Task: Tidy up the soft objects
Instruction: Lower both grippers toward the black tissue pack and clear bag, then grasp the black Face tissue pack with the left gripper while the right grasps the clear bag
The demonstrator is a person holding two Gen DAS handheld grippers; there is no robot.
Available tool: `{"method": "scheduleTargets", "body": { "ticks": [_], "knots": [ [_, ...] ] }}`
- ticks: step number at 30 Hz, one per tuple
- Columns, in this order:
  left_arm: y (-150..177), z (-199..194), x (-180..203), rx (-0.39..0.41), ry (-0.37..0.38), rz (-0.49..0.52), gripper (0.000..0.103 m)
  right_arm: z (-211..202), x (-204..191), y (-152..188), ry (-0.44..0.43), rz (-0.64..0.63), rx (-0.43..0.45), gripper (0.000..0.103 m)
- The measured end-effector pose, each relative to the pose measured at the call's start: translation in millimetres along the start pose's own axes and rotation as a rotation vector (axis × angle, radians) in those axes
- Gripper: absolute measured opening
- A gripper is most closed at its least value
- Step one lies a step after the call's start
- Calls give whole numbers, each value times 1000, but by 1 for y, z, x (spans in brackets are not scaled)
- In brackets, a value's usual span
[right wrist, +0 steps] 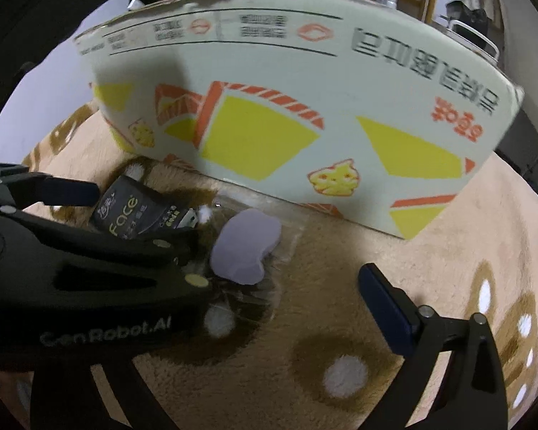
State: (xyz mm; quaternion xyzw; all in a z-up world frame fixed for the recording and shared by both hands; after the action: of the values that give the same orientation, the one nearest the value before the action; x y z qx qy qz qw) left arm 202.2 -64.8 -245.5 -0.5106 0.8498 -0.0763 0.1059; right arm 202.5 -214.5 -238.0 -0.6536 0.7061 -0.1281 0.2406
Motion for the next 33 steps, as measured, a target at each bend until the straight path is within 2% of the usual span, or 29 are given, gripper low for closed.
{"method": "scheduleTargets", "body": {
  "ticks": [5,12,17,21,23,25,28,33],
  "knots": [
    [11,-5,-10,-4,-9,-25,64,6,-9,3,7,-26,5,92],
    [13,-11,-36,20,26,-59,63,4,3,4,-3,-6,15,81],
    [16,-15,-52,41,33,-73,63,-4,10,7,-13,1,22,77],
    [24,-23,-56,56,13,-81,63,-12,26,2,-48,44,13,78],
    [27,-28,-63,58,-24,-88,63,-13,30,0,-71,78,10,78],
    [30,-28,-72,53,-32,-108,63,-12,36,-4,-64,80,22,77],
    [34,-27,-80,45,-29,-134,63,-11,38,-7,-44,67,23,71],
    [32,-35,-77,65,-38,-123,63,-13,37,-2,-17,48,17,58]
  ]
}}
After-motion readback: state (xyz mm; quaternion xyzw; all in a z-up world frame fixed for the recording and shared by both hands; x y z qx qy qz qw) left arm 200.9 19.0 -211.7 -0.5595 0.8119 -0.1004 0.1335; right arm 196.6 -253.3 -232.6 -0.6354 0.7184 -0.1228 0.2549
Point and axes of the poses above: each gripper's, at about its wrist camera, not at the fingertips, and z roughly the way its jaws point, x to its right, y to its underside, the point moved 8 cm from there along z, roughly the way its jaws point, and after that the axes turned 14 degrees about z, right-handed, at the moved point
